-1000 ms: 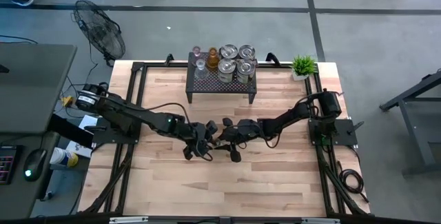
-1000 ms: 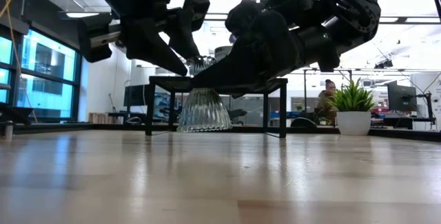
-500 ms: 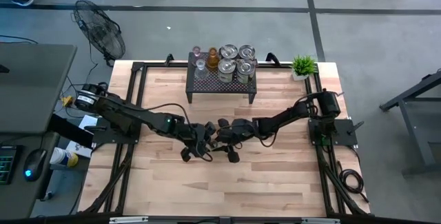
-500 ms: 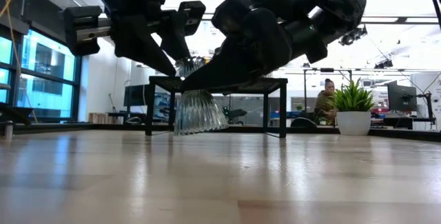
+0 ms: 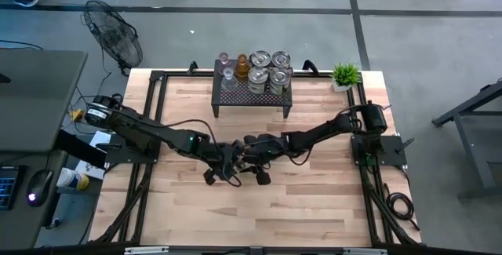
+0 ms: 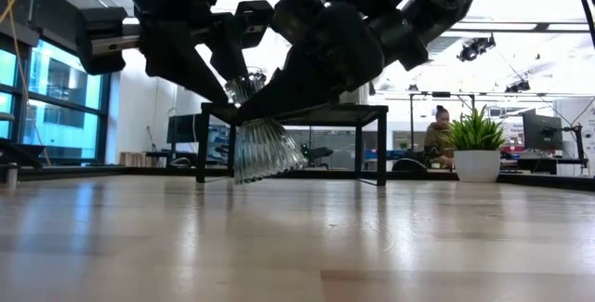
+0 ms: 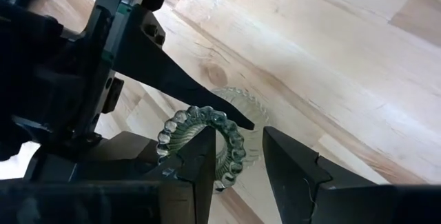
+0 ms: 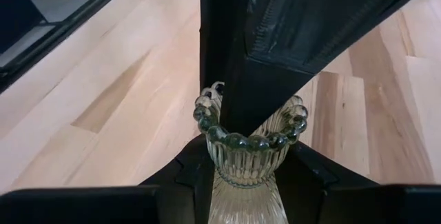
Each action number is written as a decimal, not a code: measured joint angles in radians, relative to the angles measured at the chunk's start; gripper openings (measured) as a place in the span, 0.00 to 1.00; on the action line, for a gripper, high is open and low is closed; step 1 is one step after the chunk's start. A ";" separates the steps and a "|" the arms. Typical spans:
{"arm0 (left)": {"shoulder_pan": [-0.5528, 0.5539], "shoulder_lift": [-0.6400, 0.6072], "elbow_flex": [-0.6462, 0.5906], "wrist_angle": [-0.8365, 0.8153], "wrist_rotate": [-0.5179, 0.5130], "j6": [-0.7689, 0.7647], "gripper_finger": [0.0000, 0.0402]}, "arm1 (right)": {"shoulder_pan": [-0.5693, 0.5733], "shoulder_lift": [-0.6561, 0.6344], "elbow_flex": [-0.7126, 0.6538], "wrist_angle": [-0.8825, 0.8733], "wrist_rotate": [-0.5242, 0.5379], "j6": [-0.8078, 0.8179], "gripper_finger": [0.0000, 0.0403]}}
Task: Pick & Place candle stick holders
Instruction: Put the green glass candlestick on the shelf aligned with the other candlesticks
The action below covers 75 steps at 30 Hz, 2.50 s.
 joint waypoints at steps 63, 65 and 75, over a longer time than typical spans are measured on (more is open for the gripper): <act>0.002 0.002 -0.001 -0.009 -0.038 -0.047 0.04 | -0.002 -0.097 0.020 -0.452 0.042 0.026 0.56; 0.002 0.002 0.017 -0.040 -0.052 -0.073 0.04 | -0.002 -0.126 0.019 -0.508 0.069 0.026 0.56; 0.002 0.004 0.185 -0.312 -0.145 -0.183 0.04 | 0.000 -0.254 -0.133 -0.507 0.228 0.093 0.56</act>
